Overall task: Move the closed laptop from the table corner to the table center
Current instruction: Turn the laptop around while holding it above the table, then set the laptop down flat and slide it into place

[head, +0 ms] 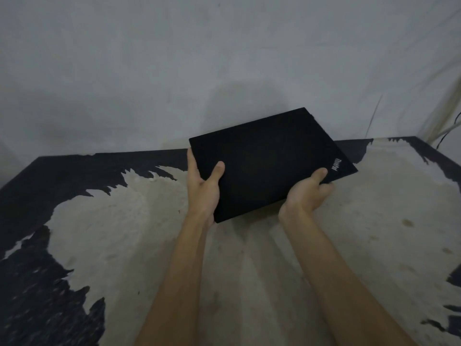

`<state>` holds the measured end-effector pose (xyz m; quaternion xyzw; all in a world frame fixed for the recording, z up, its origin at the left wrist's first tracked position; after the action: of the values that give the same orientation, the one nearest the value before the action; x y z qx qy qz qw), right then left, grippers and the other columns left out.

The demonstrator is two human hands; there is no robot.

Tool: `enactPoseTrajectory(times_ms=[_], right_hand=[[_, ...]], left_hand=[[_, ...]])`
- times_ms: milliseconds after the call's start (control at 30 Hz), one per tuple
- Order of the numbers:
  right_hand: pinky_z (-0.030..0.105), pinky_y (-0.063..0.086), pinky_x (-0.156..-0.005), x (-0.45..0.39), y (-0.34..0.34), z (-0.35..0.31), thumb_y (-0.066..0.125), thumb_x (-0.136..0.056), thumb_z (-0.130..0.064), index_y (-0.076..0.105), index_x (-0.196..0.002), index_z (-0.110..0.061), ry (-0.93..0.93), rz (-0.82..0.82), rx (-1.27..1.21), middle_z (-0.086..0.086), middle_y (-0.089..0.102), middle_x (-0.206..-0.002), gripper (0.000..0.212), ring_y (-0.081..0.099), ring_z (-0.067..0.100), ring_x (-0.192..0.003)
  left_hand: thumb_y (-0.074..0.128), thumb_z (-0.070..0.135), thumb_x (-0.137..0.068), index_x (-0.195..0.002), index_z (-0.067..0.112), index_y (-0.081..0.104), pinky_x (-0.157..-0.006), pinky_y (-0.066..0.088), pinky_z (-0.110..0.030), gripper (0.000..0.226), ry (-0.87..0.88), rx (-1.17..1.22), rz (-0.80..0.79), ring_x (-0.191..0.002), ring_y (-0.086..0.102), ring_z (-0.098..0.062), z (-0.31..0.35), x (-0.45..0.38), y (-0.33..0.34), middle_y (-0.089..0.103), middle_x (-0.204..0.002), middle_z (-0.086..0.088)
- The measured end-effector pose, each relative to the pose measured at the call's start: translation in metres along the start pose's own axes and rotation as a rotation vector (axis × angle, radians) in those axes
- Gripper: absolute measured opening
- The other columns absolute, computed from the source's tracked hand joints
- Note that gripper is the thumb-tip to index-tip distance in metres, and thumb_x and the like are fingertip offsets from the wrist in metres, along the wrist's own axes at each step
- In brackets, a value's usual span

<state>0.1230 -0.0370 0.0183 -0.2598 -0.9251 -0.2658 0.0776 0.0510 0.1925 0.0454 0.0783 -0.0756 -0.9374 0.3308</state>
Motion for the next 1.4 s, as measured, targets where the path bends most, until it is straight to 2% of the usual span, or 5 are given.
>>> enactPoseTrajectory(times_ms=[200, 367, 767, 1067, 1400], right_hand=[[0.037, 0.054, -0.097, 0.000, 0.026, 0.013, 0.046, -0.108, -0.028, 0.050, -0.136, -0.015, 0.036, -0.324, 0.209, 0.001, 0.063, -0.129, 0.031, 0.063, 0.014, -0.108], [0.040, 0.062, -0.080, -0.014, 0.019, 0.010, 0.060, -0.101, -0.022, 0.063, -0.132, -0.011, 0.093, -0.378, 0.255, 0.006, 0.072, -0.117, 0.032, 0.070, 0.027, -0.109], [0.031, 0.052, -0.101, -0.007, 0.035, -0.008, 0.058, -0.100, -0.015, 0.051, -0.148, -0.043, -0.007, -0.978, 0.558, -0.023, 0.071, -0.130, 0.056, 0.067, 0.004, -0.121], [0.037, 0.060, -0.092, -0.008, 0.034, 0.000, 0.061, -0.097, -0.008, 0.062, -0.139, -0.029, 0.020, -0.931, 0.483, -0.002, 0.077, -0.124, 0.047, 0.075, 0.019, -0.111], [0.023, 0.062, -0.072, -0.013, 0.038, 0.016, 0.072, -0.092, -0.007, 0.071, -0.125, -0.022, -0.059, -0.822, 0.588, 0.001, 0.081, -0.110, 0.036, 0.079, 0.019, -0.097]], left_hand=[[0.068, 0.020, -0.098, -0.163, 0.038, 0.022, -0.110, 0.050, -0.048, 0.081, -0.070, 0.030, 0.088, -0.137, 0.053, -0.022, 0.004, -0.009, -0.041, 0.045, -0.160, 0.002], [0.072, 0.022, -0.095, -0.160, 0.042, 0.029, -0.104, 0.054, -0.049, 0.081, -0.111, 0.002, 0.090, -0.130, 0.060, -0.023, 0.008, -0.012, -0.071, 0.054, -0.152, 0.003], [0.065, 0.021, -0.100, -0.156, 0.047, 0.035, -0.066, 0.058, -0.012, 0.069, -0.085, -0.166, -0.062, -0.092, 0.070, 0.010, 0.030, -0.014, -0.103, 0.062, -0.121, 0.024], [0.069, 0.025, -0.097, -0.154, 0.051, 0.038, -0.093, 0.056, -0.033, 0.070, -0.101, -0.188, -0.156, -0.118, 0.066, -0.011, 0.022, -0.013, -0.105, 0.063, -0.131, 0.020], [0.074, 0.024, -0.094, -0.120, 0.036, 0.071, -0.055, 0.057, -0.015, 0.029, -0.089, -0.290, 0.024, -0.075, 0.076, -0.005, 0.006, -0.022, -0.128, 0.078, -0.094, 0.013]])
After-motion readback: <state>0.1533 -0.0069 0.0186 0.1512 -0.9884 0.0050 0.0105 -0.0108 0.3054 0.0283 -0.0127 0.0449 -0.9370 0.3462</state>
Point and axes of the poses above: each hand's wrist, its own x-axis away from the middle knuckle, its own y-axis out of the palm, z = x × y, the point moved 8 cm from there along -x, towards the middle knuckle
